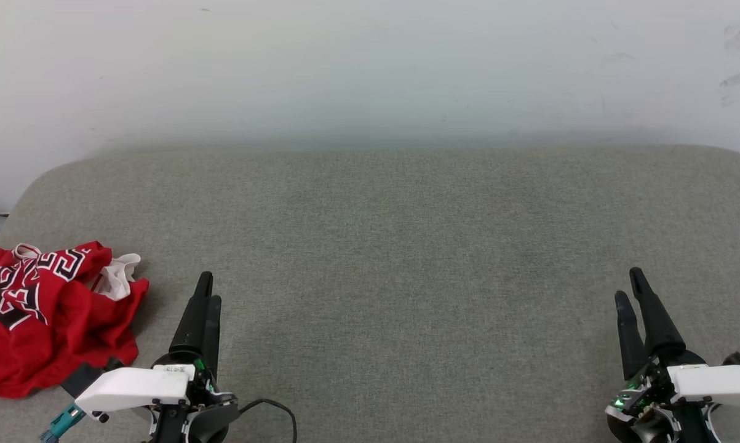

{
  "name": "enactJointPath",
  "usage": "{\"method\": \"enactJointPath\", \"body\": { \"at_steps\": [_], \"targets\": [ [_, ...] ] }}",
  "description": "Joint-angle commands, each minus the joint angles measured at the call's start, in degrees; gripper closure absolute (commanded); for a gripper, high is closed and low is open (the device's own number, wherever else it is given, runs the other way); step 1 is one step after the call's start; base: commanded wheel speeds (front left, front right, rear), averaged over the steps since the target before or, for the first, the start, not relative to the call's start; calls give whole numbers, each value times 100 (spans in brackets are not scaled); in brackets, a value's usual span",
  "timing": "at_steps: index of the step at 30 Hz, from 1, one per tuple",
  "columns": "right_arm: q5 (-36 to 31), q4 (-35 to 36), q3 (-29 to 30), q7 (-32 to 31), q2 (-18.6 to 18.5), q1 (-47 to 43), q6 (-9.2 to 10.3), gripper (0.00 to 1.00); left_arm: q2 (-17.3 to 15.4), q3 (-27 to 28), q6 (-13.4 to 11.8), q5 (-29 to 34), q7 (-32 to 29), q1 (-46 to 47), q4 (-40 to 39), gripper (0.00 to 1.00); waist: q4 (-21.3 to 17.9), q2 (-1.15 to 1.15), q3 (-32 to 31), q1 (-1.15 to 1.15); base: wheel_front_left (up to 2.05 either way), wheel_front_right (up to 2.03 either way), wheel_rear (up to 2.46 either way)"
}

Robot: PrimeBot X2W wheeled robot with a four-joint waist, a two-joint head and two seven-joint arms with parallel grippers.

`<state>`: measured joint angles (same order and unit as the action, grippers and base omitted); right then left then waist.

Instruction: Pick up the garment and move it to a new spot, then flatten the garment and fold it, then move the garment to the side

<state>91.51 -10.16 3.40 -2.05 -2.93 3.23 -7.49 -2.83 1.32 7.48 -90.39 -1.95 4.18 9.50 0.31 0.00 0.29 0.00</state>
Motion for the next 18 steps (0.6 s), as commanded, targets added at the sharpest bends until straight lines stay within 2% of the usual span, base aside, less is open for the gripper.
{"method": "enactJointPath", "body": {
  "at_steps": [1,6,10,11,18],
  "targets": [
    [-58,187,-30,66,-3,53,0,0,-36,-69,1,106,70,66,-197,0,5,0,1,0,0,0,0],
    [-292,322,-72,194,-9,48,0,0,-22,-98,1,448,192,15,-382,0,25,0,5,0,0,0,0],
    [-781,369,-70,287,-40,40,0,0,-19,-133,1,929,283,-11,-476,0,42,0,9,0,0,0,0],
    [-1441,392,-89,355,-102,42,0,0,-18,-141,1,1385,349,-22,-526,0,57,0,14,0,0,0,0],
    [-2829,463,-124,503,-82,42,0,0,-16,-139,1,2286,497,-38,-647,0,77,0,25,0,0,0,0]
  ]
}}
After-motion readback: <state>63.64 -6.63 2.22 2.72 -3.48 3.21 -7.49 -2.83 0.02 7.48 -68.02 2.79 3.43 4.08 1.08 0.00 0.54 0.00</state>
